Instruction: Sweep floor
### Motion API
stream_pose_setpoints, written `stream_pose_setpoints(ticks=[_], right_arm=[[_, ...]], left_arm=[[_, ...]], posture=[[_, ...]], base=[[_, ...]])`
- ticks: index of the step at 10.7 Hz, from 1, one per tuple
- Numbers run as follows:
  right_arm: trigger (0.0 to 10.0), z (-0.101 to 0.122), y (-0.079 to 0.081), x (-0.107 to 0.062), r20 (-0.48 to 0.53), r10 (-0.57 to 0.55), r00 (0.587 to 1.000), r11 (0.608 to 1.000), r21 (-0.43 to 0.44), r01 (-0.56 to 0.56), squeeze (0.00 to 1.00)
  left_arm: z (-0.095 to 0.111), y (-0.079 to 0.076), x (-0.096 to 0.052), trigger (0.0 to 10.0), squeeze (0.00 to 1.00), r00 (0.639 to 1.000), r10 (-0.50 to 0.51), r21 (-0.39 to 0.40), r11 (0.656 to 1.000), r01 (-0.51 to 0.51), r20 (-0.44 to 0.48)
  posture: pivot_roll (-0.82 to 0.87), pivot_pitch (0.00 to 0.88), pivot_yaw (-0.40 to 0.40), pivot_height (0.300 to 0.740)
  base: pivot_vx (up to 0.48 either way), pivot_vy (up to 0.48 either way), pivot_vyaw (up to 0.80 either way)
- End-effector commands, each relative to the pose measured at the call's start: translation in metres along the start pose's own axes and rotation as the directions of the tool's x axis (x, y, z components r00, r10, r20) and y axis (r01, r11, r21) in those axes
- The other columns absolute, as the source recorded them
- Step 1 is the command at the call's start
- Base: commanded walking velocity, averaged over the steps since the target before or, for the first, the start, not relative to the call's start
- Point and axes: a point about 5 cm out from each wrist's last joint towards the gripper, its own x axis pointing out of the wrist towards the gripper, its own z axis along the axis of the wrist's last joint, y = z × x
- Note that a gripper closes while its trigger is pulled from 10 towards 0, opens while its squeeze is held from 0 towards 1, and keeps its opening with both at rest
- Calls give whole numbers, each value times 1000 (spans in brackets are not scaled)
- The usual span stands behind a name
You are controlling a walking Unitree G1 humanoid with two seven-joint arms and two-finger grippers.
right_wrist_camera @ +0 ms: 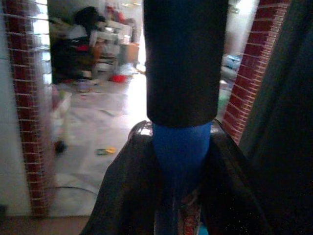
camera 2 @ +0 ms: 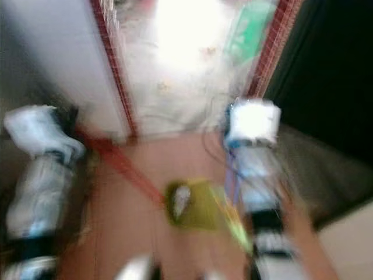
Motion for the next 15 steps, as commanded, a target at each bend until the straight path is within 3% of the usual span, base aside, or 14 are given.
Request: stream_pose_setpoints(ticks=[1, 6, 10, 11, 12, 15], right_arm=[[10000, 9, -18, 1, 41, -54, 998, 999, -2, 54, 0], [10000, 3, -26, -1, 16, -81, 997, 996, -44, 82, 0], [10000, 1, -24, -1, 8, -76, 997, 996, -46, 76, 0], [10000, 1, -23, -1, 6, -74, 997, 996, -44, 74, 0], [10000, 0, -23, -2, 3, -72, 997, 996, -47, 72, 0], [10000, 1, -21, -3, 16, -49, 999, 996, -78, 50, 0]], left_arm=[[17, -19, 6, 10000, 0, 995, -67, -4, 998, 68, 70], [34, -30, 14, 10000, 0, 990, -70, -43, 996, 76, 123], [76, -47, 22, 10000, 0, 964, -67, -109, 989, 98, 256], [84, -46, 25, 10000, 0, 960, -41, -116, 990, 76, 278], [96, -36, 27, 10000, 0, 944, 46, -93, 996, -17, 326], [110, -28, 32, 10000, 0, 925, 108, -109, 991, -73, 365]], posture=[[-82, 23, 58, 740], [-92, 28, 60, 740], [-88, 25, 62, 740], [-88, 23, 64, 740], [-91, 23, 67, 740], [-92, 19, 69, 740]], base=[[364, 0, -694], [438, 0, -675], [480, 0, 0], [480, 0, 0], [465, 0, 0], [461, 0, 210]])
